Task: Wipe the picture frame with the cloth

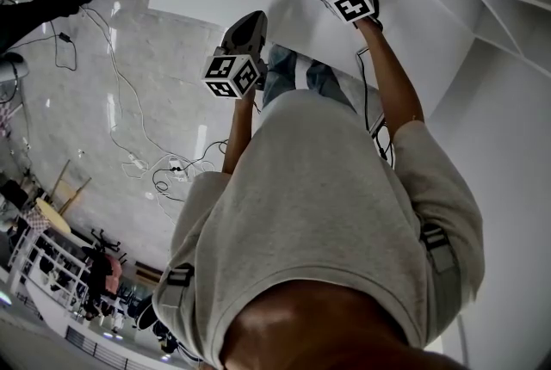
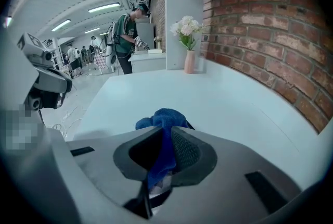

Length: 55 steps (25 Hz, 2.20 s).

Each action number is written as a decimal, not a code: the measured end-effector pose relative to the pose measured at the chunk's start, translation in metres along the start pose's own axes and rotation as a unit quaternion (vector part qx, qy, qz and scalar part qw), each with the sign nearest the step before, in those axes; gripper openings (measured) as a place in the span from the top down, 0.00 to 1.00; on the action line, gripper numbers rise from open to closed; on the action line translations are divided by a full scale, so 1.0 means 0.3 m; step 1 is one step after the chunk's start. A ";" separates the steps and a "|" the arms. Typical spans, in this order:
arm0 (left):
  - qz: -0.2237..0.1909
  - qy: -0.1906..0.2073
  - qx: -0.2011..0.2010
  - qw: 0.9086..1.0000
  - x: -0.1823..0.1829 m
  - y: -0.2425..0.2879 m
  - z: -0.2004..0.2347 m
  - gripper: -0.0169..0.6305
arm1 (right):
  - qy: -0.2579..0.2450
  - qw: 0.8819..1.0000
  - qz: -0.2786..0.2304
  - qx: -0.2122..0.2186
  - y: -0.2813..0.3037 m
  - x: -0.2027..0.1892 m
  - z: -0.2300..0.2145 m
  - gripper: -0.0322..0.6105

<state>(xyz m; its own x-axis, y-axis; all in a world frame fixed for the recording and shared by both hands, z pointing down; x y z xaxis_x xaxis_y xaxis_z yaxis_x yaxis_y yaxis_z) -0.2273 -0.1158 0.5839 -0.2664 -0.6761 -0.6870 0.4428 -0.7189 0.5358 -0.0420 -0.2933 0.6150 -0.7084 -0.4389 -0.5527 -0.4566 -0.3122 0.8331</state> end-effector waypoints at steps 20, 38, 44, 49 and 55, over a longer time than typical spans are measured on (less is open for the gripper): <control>0.014 0.017 -0.026 0.999 0.009 0.072 -0.084 0.95 | 0.035 0.999 0.019 -0.017 -0.069 -0.134 -0.100 0.85; 0.011 0.037 -0.038 0.999 0.037 0.092 -0.150 0.95 | 0.059 0.997 0.012 -0.040 -0.150 -0.216 -0.161 0.85; 0.003 0.040 -0.035 0.999 0.053 0.073 -0.160 0.95 | 0.048 0.998 -0.001 -0.036 -0.162 -0.172 -0.133 0.85; -0.013 0.039 -0.021 0.999 0.065 0.060 -0.141 0.95 | 0.028 0.999 -0.021 -0.026 -0.136 -0.096 -0.114 0.85; -0.031 0.031 0.003 0.999 0.075 0.003 -0.113 0.95 | 0.004 1.000 -0.028 0.007 -0.094 -0.007 -0.032 0.85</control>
<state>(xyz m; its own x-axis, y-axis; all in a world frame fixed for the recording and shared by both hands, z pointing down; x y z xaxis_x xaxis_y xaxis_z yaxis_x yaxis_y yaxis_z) -0.2040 -0.1261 0.5522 -0.2384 -0.6192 -0.7482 0.4214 -0.7601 0.4947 -0.0225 -0.2916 0.5924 -0.6770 -0.4280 -0.5987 -0.5026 -0.3253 0.8009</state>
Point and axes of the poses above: the fingertips, and each gripper's own axes: y forward along the fingers, z to its left, x out of its top, the point moved 9 cm from there along -y, backward along the fingers, and after that the axes turned 9 degrees about z, right-handed, at the moved point
